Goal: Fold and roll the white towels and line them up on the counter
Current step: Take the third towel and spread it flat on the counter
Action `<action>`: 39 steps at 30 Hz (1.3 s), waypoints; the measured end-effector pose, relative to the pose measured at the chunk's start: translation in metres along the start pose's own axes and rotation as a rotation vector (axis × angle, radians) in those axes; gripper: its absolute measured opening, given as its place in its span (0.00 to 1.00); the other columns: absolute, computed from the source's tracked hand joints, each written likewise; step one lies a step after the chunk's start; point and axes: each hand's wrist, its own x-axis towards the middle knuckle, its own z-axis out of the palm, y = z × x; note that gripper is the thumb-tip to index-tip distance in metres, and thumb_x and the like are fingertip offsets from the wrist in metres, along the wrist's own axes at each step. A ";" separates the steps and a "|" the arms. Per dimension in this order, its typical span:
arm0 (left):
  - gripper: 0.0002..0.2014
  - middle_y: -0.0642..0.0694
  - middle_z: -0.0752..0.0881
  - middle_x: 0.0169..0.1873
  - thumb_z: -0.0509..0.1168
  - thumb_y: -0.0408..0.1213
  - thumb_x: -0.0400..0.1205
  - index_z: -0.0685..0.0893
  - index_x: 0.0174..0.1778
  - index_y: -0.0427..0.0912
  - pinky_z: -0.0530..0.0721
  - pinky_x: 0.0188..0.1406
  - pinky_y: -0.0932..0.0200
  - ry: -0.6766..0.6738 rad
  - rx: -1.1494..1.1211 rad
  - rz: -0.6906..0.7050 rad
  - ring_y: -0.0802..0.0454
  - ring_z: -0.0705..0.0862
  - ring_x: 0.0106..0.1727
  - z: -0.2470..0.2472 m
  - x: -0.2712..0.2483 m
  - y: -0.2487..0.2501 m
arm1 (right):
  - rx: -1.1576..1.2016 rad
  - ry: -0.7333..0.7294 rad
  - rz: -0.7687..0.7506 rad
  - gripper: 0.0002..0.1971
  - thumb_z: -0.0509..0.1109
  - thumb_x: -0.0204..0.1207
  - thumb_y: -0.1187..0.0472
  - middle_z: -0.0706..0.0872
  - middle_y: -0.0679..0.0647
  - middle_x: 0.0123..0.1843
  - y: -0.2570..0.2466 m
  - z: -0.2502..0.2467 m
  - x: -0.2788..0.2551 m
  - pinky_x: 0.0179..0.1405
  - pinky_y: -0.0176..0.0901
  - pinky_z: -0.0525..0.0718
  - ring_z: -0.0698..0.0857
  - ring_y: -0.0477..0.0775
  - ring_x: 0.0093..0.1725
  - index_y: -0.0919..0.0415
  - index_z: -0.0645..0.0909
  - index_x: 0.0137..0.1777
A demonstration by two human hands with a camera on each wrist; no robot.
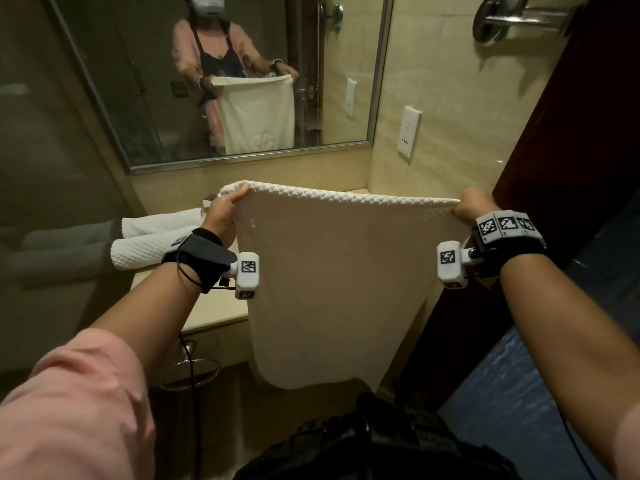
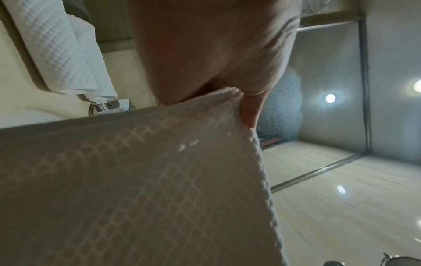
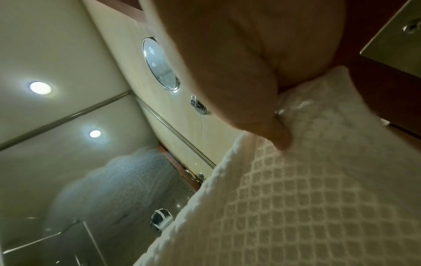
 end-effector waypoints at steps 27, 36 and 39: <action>0.07 0.48 0.89 0.35 0.67 0.26 0.80 0.84 0.43 0.44 0.88 0.41 0.59 0.245 -0.107 0.146 0.56 0.87 0.34 0.015 0.066 -0.004 | 0.166 0.574 -0.071 0.16 0.53 0.77 0.77 0.70 0.73 0.67 -0.037 0.003 0.064 0.71 0.56 0.67 0.69 0.73 0.68 0.79 0.79 0.57; 0.08 0.43 0.86 0.37 0.67 0.23 0.78 0.83 0.42 0.41 0.87 0.34 0.57 0.355 -0.141 0.074 0.52 0.86 0.32 0.022 0.183 -0.023 | 0.139 0.519 -0.110 0.16 0.56 0.78 0.76 0.71 0.72 0.67 -0.095 0.025 0.200 0.72 0.56 0.68 0.69 0.72 0.69 0.78 0.81 0.60; 0.09 0.41 0.86 0.37 0.66 0.21 0.78 0.83 0.41 0.41 0.88 0.39 0.51 0.402 -0.149 0.018 0.48 0.86 0.35 0.023 0.236 -0.032 | 0.133 0.480 -0.118 0.16 0.58 0.80 0.73 0.72 0.69 0.67 -0.120 0.045 0.266 0.71 0.55 0.71 0.71 0.69 0.68 0.75 0.80 0.64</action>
